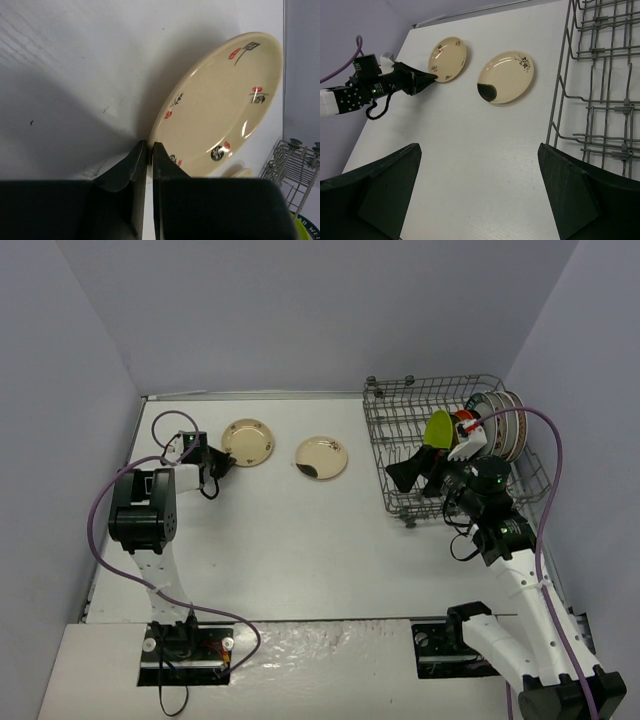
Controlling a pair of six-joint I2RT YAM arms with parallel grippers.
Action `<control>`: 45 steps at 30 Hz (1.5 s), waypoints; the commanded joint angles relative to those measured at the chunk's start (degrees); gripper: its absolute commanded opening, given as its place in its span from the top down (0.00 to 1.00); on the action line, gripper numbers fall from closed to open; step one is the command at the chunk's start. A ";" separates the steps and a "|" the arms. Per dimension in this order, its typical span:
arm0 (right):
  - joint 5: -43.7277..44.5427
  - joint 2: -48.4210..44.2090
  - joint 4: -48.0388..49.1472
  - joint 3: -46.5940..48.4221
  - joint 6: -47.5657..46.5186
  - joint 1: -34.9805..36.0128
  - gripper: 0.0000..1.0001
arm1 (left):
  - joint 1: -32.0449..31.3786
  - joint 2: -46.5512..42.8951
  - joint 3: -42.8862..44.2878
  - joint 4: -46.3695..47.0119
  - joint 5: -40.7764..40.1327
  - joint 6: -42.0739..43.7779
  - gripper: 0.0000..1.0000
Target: Load the plates into the dish rack
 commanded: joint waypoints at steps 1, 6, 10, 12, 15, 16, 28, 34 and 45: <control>-2.32 1.25 4.50 0.89 0.64 0.25 0.00 | 1.59 -1.57 -1.75 0.56 -0.97 -0.22 1.00; -3.08 2.45 3.97 1.84 0.27 0.65 0.00 | 1.75 -7.21 -5.33 0.61 0.76 3.01 1.00; -5.77 6.02 2.74 4.11 0.68 1.17 0.00 | 1.39 -15.23 -7.97 -1.34 4.41 7.11 1.00; -6.40 7.20 2.73 5.02 1.25 2.61 0.00 | 0.95 -19.93 -8.70 -3.71 7.35 8.89 1.00; -4.66 9.60 2.73 6.22 1.68 7.51 0.00 | -2.07 -27.09 -9.46 -8.04 10.17 12.35 1.00; -3.79 10.60 2.79 6.69 1.77 9.51 0.00 | -2.93 -29.47 -9.83 -8.72 10.95 13.02 1.00; 0.09 23.87 10.56 12.86 7.13 22.16 0.06 | -13.24 -51.61 -13.87 -16.52 17.19 13.74 1.00; 2.13 27.47 13.04 14.96 8.54 23.46 0.13 | -13.52 -57.76 -13.72 -21.66 17.42 15.58 1.00; 2.10 29.59 16.34 15.32 9.49 25.12 0.54 | -13.62 -60.04 -14.08 -23.29 21.77 16.23 1.00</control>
